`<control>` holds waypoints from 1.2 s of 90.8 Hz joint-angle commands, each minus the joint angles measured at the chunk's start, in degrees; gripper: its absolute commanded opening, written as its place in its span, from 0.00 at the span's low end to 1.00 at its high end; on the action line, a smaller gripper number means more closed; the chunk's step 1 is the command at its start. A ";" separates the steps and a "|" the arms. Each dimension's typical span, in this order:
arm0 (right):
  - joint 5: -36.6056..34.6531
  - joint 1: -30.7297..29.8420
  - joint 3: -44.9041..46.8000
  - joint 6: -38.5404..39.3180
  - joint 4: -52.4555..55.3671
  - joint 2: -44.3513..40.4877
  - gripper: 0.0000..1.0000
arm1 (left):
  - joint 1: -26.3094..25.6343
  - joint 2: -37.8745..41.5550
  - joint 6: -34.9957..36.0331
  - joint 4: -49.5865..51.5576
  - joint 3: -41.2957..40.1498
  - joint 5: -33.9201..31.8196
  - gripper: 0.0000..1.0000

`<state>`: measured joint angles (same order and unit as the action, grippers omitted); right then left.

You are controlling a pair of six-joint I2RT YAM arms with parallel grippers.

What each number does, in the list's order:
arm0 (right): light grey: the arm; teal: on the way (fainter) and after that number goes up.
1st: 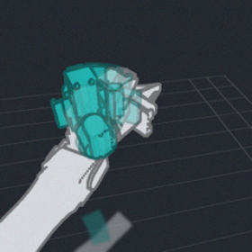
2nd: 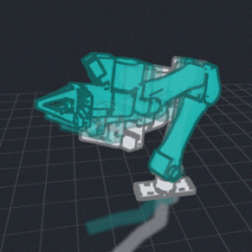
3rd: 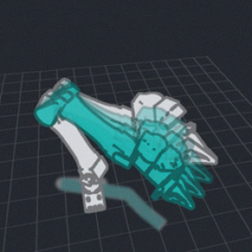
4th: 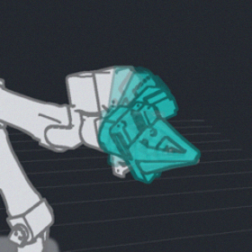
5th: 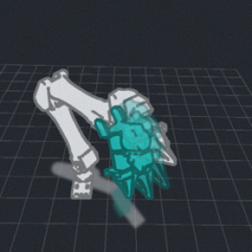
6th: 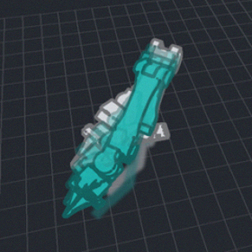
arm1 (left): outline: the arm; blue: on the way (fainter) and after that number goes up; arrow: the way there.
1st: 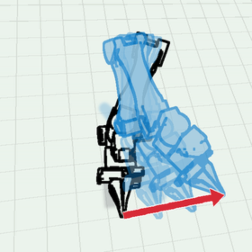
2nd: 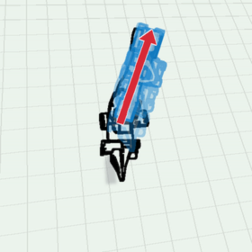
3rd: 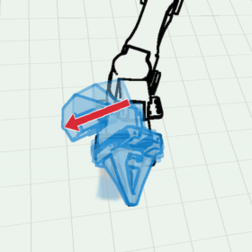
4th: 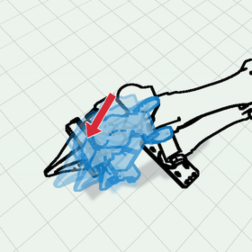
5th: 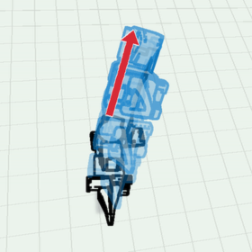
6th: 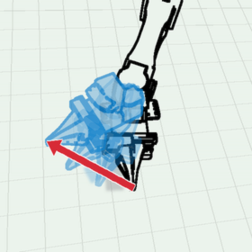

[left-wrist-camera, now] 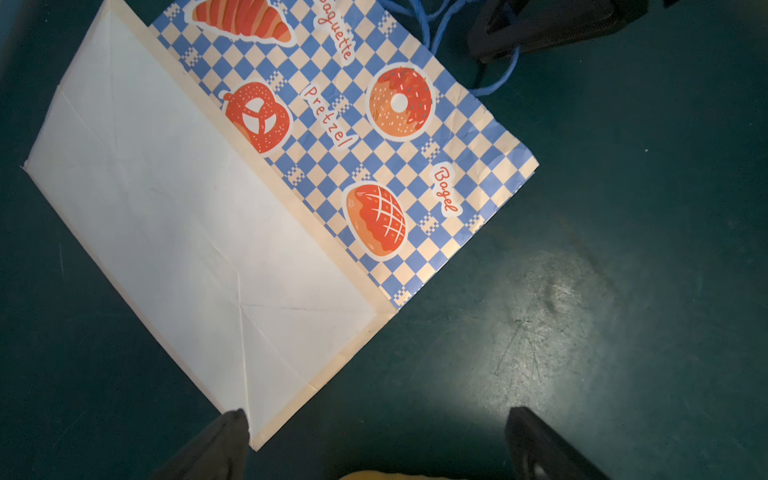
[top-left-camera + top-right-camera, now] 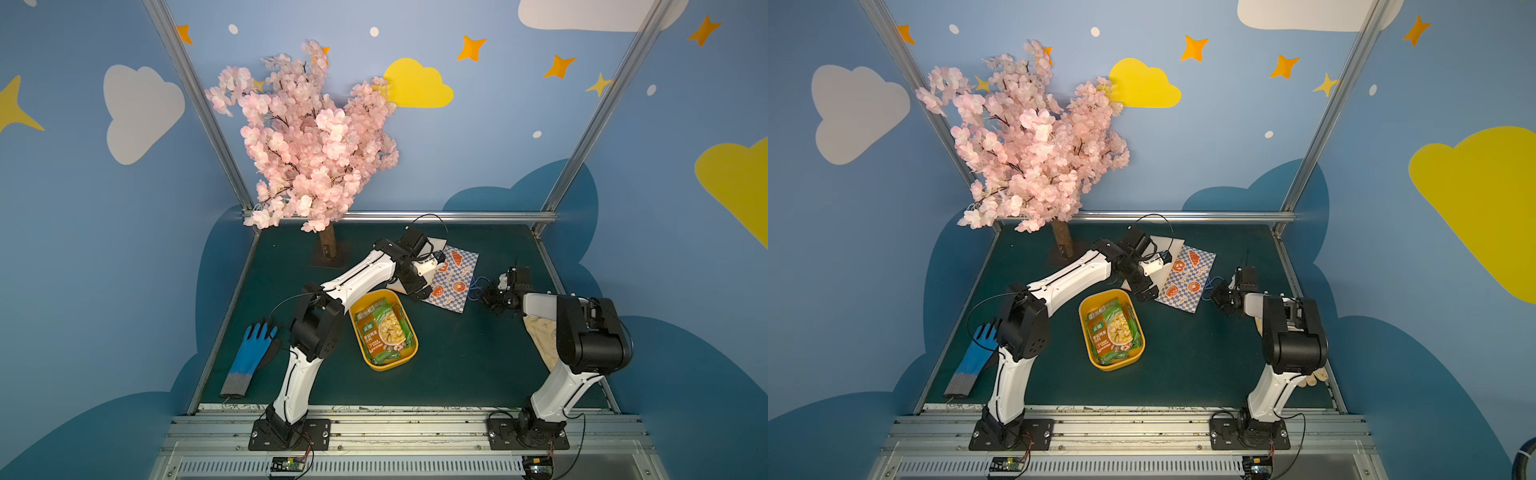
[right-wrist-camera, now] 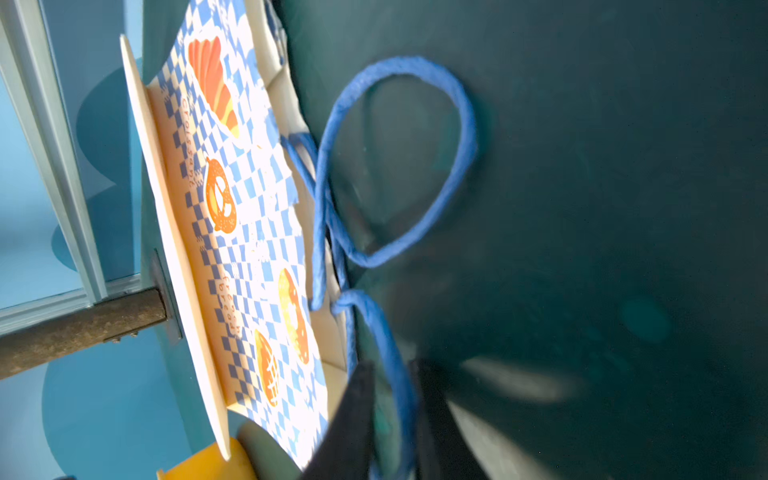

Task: Place the condiment packets inside the bag
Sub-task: Open the paper bag at the center of the board.

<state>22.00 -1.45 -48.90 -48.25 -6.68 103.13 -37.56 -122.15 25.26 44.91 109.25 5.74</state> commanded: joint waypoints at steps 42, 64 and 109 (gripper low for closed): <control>-11.03 -10.53 -27.03 18.30 30.88 -18.46 0.00 | 0.73 7.25 -2.81 1.50 0.06 5.10 1.00; -12.18 -16.45 -44.33 22.39 42.30 -16.39 0.00 | 2.83 14.55 -3.50 2.12 0.79 14.02 1.00; -15.49 -24.55 -36.90 16.90 36.16 -18.93 0.00 | 6.30 19.47 -13.04 -0.83 -0.85 13.34 0.99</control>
<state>7.84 -24.82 -86.24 -29.93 30.94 85.76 -32.80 -100.88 18.59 45.91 109.91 21.98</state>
